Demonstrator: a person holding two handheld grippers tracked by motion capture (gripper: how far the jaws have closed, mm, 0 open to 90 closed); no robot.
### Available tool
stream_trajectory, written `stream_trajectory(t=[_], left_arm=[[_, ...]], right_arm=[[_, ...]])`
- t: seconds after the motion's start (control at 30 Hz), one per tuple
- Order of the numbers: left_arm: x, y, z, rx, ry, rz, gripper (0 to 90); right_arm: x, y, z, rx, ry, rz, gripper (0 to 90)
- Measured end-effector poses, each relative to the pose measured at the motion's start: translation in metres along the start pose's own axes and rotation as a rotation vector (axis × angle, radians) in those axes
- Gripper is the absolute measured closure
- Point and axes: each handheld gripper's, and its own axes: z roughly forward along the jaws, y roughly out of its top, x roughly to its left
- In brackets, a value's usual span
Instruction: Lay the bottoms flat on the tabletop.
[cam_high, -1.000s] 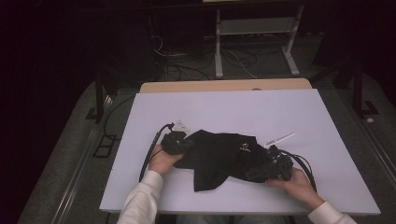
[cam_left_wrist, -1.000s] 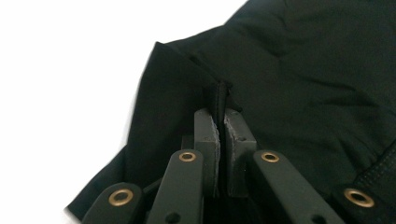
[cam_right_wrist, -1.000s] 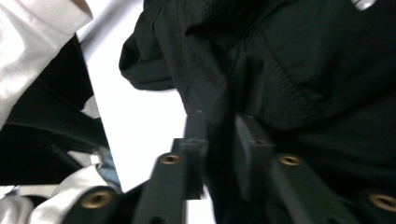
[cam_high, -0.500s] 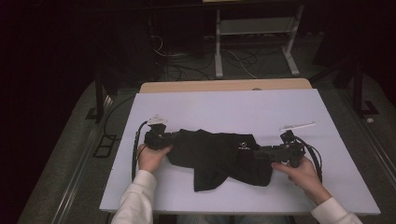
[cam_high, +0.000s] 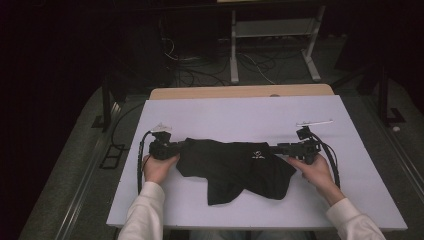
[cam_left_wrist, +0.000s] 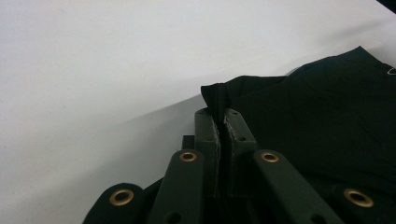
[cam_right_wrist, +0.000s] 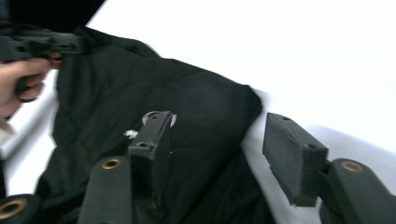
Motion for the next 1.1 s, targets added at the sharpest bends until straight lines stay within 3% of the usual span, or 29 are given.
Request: stream_trajectory(t=[0.3, 0.37, 0.47, 0.53, 0.63, 0.73, 0.8, 0.97, 1.1], left_arm=[[0.004, -0.003, 0.002, 0.015, 0.001, -0.016, 84.7], [0.004, -0.003, 0.004, 0.019, -0.001, -0.013, 84.7], [0.003, -0.003, 0.005, 0.025, 0.0, -0.01, 84.8], [0.003, -0.002, 0.004, 0.011, -0.006, -0.013, 84.9], [0.003, 0.0, 0.003, -0.001, -0.017, -0.018, 85.1], [0.001, 0.008, 0.003, -0.042, -0.043, -0.036, 85.1], [-0.001, 0.015, 0.004, -0.039, -0.037, -0.016, 85.2], [-0.002, 0.03, 0.008, -0.046, -0.04, -0.008, 85.4], [0.003, 0.058, 0.013, -0.076, -0.039, -0.006, 85.6]], right_arm=[[-0.009, 0.011, 0.025, 0.059, 0.007, 0.022, 55.4], [-0.012, 0.012, 0.032, 0.084, 0.012, 0.034, 62.4], [-0.013, 0.012, 0.043, 0.116, 0.036, 0.045, 81.6], [-0.012, 0.013, 0.042, 0.122, 0.041, 0.046, 85.3], [-0.01, 0.019, 0.032, 0.091, 0.035, 0.019, 85.9], [-0.014, 0.027, 0.016, 0.029, 0.06, 0.031, 86.3], [-0.018, 0.035, 0.008, -0.001, 0.06, 0.031, 86.4], [-0.027, 0.05, -0.001, -0.055, 0.075, 0.061, 86.6], [-0.033, 0.081, -0.007, -0.076, 0.057, 0.055, 86.6]])
